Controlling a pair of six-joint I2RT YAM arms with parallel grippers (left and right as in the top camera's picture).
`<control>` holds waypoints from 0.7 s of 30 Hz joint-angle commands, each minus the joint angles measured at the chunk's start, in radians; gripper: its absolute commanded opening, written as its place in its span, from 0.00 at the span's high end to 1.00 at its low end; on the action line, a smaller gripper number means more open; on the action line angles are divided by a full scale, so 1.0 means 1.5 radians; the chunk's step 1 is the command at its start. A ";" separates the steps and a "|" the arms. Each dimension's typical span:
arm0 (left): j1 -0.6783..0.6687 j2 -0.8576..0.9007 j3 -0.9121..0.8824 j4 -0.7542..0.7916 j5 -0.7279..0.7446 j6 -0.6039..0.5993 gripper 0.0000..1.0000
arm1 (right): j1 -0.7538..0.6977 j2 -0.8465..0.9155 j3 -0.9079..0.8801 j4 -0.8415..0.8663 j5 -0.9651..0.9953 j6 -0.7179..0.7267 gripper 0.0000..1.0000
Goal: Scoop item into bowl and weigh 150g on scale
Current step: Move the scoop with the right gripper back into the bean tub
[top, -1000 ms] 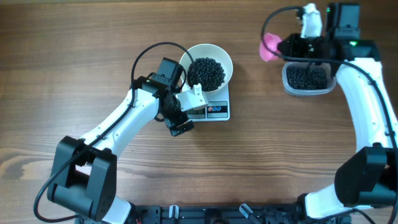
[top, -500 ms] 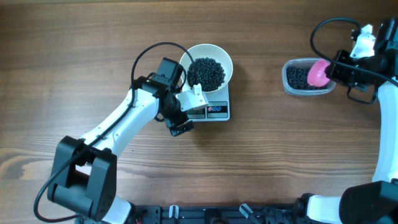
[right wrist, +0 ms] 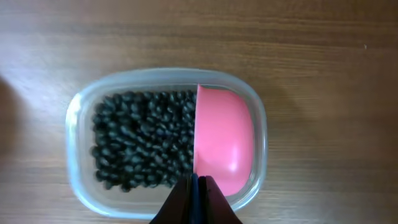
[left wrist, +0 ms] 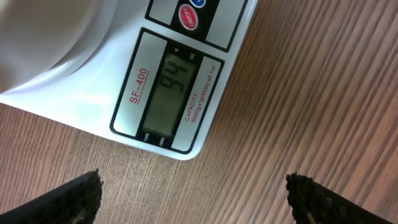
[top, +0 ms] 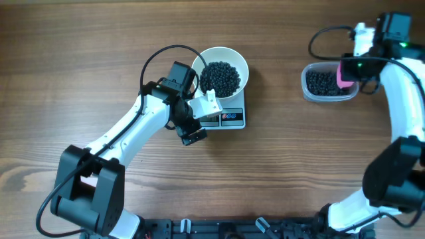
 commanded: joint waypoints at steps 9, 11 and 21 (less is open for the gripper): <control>0.002 0.005 -0.003 -0.001 0.013 0.013 0.00 | 0.055 0.100 0.002 -0.002 -0.001 -0.007 0.96; 0.002 0.005 -0.003 -0.001 0.013 0.013 0.00 | 0.055 0.100 0.002 0.003 -0.106 0.045 0.96; 0.002 0.005 -0.003 -0.001 0.013 0.013 0.00 | 0.055 0.100 0.002 0.007 -0.146 0.118 0.96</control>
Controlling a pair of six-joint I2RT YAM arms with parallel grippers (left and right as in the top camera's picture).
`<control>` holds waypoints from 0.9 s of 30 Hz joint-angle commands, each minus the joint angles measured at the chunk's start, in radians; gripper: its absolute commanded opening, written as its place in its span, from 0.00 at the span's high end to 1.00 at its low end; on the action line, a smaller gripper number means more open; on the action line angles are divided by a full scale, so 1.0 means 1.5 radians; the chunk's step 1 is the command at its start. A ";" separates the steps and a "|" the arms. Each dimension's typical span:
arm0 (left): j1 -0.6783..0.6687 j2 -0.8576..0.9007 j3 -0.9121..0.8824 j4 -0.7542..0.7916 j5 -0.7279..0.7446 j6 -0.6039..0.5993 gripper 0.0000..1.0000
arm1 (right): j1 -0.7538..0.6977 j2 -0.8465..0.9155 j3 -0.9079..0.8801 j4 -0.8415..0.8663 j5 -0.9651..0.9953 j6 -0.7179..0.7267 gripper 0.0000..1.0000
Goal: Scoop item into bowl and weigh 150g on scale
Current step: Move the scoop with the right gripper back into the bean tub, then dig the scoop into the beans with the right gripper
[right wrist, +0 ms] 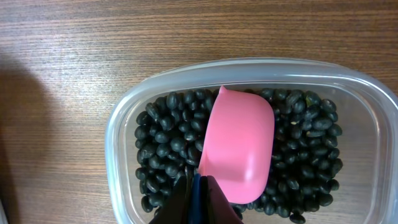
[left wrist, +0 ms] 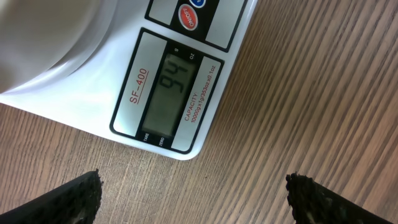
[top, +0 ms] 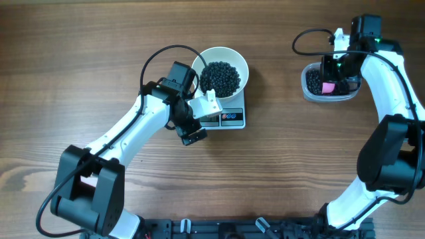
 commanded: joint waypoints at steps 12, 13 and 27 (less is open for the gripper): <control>0.002 0.005 -0.003 0.000 0.013 0.013 0.00 | 0.004 0.020 -0.002 0.016 0.071 -0.014 0.95; 0.002 0.005 -0.003 0.000 0.013 0.013 0.00 | 0.004 0.020 -0.002 0.013 0.064 -0.013 0.96; 0.002 0.005 -0.003 0.000 0.013 0.013 0.00 | 0.004 0.020 -0.002 0.010 -0.142 0.036 0.96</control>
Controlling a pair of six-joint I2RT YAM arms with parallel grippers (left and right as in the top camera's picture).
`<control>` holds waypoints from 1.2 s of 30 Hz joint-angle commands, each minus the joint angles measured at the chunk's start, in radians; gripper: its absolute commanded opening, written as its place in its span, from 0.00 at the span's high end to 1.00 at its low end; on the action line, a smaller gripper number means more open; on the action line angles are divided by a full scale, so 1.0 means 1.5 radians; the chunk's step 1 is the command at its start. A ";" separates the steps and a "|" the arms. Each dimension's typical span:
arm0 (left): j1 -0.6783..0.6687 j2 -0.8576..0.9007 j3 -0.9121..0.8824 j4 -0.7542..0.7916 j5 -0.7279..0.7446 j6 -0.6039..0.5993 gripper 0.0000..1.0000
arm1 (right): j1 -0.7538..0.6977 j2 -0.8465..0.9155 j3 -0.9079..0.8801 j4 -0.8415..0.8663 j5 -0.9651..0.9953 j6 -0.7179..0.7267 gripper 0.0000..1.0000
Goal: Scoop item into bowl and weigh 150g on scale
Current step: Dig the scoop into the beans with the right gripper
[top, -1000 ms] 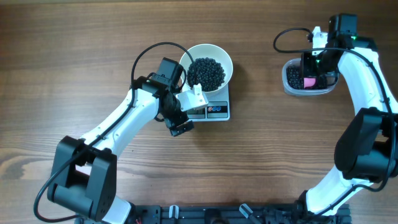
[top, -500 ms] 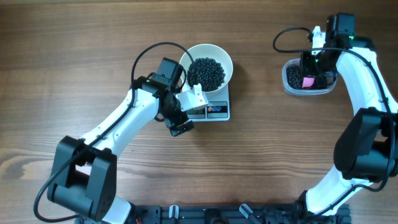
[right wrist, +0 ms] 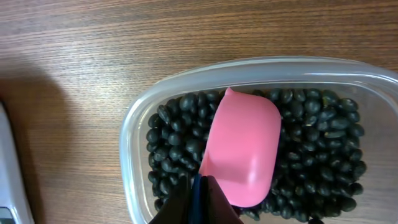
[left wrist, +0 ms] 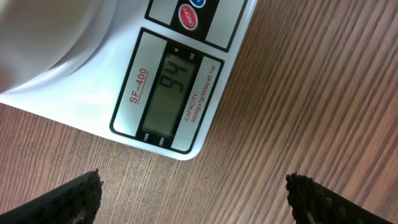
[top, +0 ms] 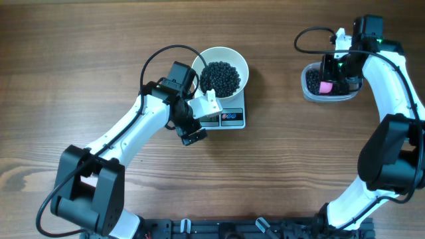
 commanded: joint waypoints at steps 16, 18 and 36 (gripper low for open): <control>0.002 0.005 -0.003 0.000 0.013 0.013 0.00 | 0.012 0.018 -0.001 0.010 -0.097 0.012 0.96; 0.002 0.005 -0.003 0.000 0.013 0.013 0.00 | 0.012 0.018 -0.001 0.013 -0.096 0.012 0.96; 0.002 0.005 -0.003 0.000 0.013 0.013 0.00 | 0.012 0.018 -0.008 0.056 -0.138 0.037 0.96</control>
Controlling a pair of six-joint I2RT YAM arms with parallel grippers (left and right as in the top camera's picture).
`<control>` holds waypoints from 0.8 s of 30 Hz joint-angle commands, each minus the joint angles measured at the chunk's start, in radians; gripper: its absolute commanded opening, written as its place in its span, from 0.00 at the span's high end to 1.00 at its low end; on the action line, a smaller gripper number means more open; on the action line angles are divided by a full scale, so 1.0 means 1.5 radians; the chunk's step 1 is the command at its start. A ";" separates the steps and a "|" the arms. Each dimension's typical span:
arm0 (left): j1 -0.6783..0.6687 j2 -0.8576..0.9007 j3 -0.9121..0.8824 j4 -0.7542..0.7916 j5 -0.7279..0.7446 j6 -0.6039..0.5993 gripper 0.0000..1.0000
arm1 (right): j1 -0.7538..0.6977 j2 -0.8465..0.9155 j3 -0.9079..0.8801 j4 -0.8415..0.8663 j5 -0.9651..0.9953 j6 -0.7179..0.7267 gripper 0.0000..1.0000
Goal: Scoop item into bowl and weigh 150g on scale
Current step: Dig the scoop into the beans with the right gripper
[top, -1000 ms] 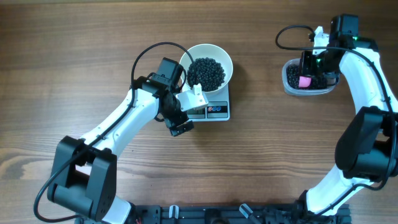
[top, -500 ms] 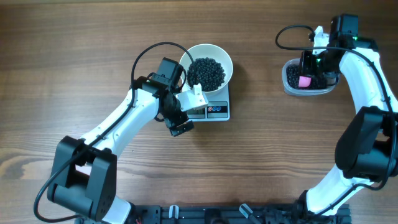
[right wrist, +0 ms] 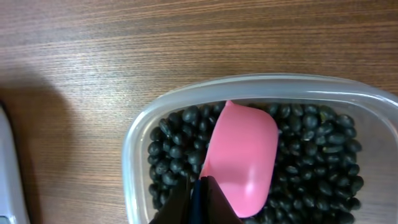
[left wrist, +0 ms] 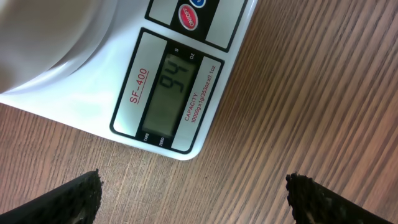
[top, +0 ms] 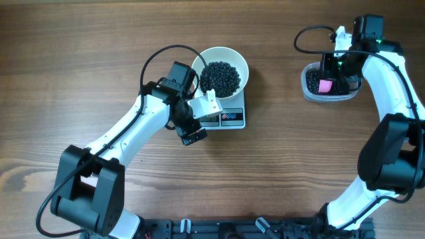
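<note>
A white bowl (top: pixel 240 60) of black beans (top: pixel 220 78) stands on the white scale (top: pixel 234 118); the display (left wrist: pixel 169 93) reads 94. My left gripper (left wrist: pixel 194 200) hangs open over bare wood just in front of the scale. At the far right a clear plastic tub (right wrist: pixel 138 146) holds more black beans (right wrist: pixel 180 143). My right gripper (right wrist: pixel 198 198) is shut on the handle of a pink scoop (right wrist: pixel 241 157), whose bowl faces down among the beans in the tub (top: pixel 308 87).
Black cables loop from both arms, one over the bowl's left side (top: pixel 156 56), one left of the tub (top: pixel 305 36). A white edge (right wrist: pixel 7 180) shows at the left of the right wrist view.
The right gripper with the pink scoop has shifted slightly inside the tub, the tub sitting a little lower and further right in its view. The left arm and the 94 reading are unchanged.
At first the right gripper held the pink scoop at the tub's right end. Then the scoop was down among the beans in the tub's middle, and it has stayed there with small shifts. The left gripper stayed open by the scale, reading 94 throughout.
</note>
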 commanded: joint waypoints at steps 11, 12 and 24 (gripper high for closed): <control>0.003 0.005 -0.003 0.000 0.013 0.013 0.00 | -0.073 0.017 -0.010 -0.098 -0.230 -0.002 0.96; 0.002 0.005 -0.003 0.000 0.013 0.013 0.00 | -0.090 0.017 -0.010 -0.097 -0.253 -0.005 0.96; 0.002 0.005 -0.003 0.000 0.013 0.013 0.00 | -0.217 0.017 -0.012 -0.076 -0.286 -0.023 0.96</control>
